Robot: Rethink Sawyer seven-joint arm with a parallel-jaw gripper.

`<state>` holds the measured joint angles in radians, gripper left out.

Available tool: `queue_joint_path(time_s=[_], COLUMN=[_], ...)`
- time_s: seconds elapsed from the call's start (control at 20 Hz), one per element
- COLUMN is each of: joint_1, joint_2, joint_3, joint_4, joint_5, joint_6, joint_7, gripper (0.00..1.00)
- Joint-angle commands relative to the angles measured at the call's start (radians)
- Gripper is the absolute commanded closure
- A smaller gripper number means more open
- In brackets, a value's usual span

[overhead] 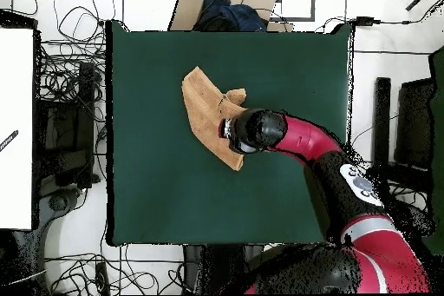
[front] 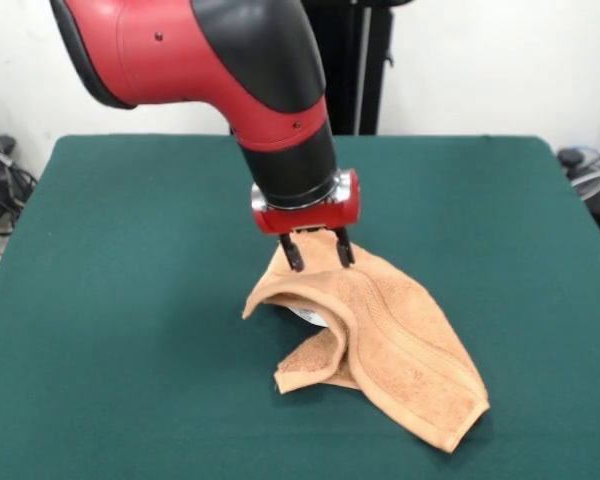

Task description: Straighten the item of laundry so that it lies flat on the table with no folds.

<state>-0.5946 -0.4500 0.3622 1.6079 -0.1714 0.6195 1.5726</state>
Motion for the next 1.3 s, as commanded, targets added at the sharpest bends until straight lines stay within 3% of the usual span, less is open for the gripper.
queue_joint_path(time_s=[0.05, 0.25, 0.75, 1.3], joint_1=[0.047, 0.068, 0.031, 0.03], joint_2=[-0.051, -0.127, -0.165, -0.048], joint_3=[0.0, -0.038, 0.001, -0.006], joint_4=[-0.12, -0.134, -0.127, -0.132], joint_5=[-0.085, -0.092, -0.108, -0.168], joint_6=[0.121, 0.197, 0.213, 0.058], joint_7=[-0.067, -0.033, -0.057, -0.038], gripper=[0.0, 0.0, 0.0, 0.0])
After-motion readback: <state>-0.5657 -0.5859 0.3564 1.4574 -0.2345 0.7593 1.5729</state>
